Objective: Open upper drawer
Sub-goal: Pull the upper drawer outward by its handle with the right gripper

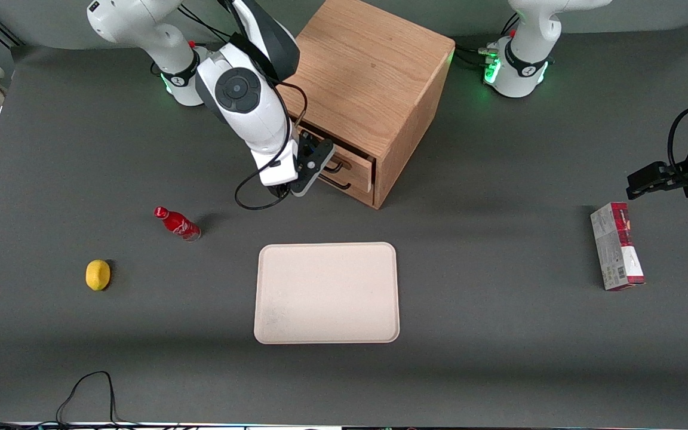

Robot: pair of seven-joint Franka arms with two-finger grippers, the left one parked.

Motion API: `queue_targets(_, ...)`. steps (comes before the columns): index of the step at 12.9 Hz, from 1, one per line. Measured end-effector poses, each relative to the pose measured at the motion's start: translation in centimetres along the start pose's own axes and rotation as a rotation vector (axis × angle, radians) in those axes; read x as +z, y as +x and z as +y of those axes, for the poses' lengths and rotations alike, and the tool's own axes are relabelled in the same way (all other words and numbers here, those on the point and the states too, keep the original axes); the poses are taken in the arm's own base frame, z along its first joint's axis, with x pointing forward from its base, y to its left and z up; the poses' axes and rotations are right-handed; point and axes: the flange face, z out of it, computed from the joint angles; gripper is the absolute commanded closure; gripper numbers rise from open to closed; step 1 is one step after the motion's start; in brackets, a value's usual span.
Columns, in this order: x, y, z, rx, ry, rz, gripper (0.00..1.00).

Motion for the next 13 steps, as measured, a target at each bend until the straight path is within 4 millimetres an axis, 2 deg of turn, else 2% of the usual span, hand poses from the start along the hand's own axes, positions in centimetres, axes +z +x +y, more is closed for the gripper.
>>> queue_targets(2, 0.0, 0.2, 2.0, -0.003, 0.001, -0.005, 0.00)
queue_targets(6, -0.8, -0.5, 7.9, 0.001, 0.006, -0.016, 0.00)
queue_targets(13, -1.3, 0.1, 12.5, 0.032, 0.013, -0.030, 0.00)
